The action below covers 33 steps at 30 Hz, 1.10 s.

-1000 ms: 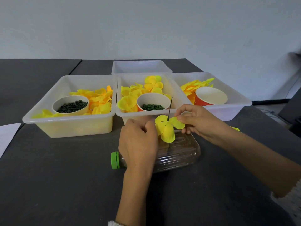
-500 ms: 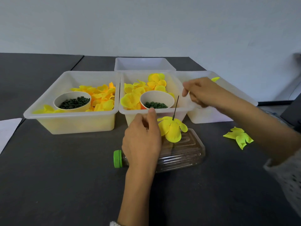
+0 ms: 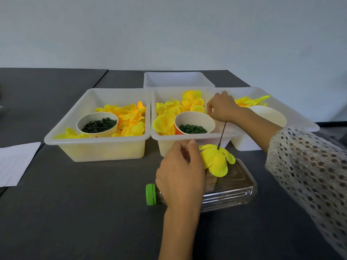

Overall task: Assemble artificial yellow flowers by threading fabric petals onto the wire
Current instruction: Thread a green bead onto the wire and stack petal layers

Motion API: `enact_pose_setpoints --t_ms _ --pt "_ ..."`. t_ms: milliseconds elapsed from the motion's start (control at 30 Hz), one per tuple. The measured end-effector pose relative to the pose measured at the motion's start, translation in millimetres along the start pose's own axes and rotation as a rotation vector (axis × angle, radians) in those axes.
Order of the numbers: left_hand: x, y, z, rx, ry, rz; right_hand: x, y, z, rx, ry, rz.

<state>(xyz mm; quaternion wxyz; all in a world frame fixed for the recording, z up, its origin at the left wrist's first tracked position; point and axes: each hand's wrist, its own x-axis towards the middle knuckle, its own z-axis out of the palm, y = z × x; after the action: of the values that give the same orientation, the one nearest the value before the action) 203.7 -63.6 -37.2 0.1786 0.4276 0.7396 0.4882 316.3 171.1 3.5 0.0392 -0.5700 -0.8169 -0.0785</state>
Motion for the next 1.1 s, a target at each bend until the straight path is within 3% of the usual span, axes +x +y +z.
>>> enact_pose_setpoints --t_ms 267,367,500,733,933,1100 --pt "0 0 1 -0.012 0.004 -0.005 -12 17 -39 0.351 0.186 0.006" --pt "0 0 -1 -0.131 0.049 0.004 -30 15 -61 0.457 0.254 0.001" --pt "1 0 -2 -0.322 0.096 0.100 -73 3 -81 0.805 0.323 -0.011" --pt "1 3 -4 -0.526 0.129 0.260 -147 -22 -105 1.019 0.490 -0.176" --pt "2 6 -6 -0.699 0.058 0.372 -185 -23 -92 0.940 0.591 -0.281" --pt "0 11 -6 -0.777 -0.012 0.369 -201 -16 -73 0.649 0.712 -0.439"
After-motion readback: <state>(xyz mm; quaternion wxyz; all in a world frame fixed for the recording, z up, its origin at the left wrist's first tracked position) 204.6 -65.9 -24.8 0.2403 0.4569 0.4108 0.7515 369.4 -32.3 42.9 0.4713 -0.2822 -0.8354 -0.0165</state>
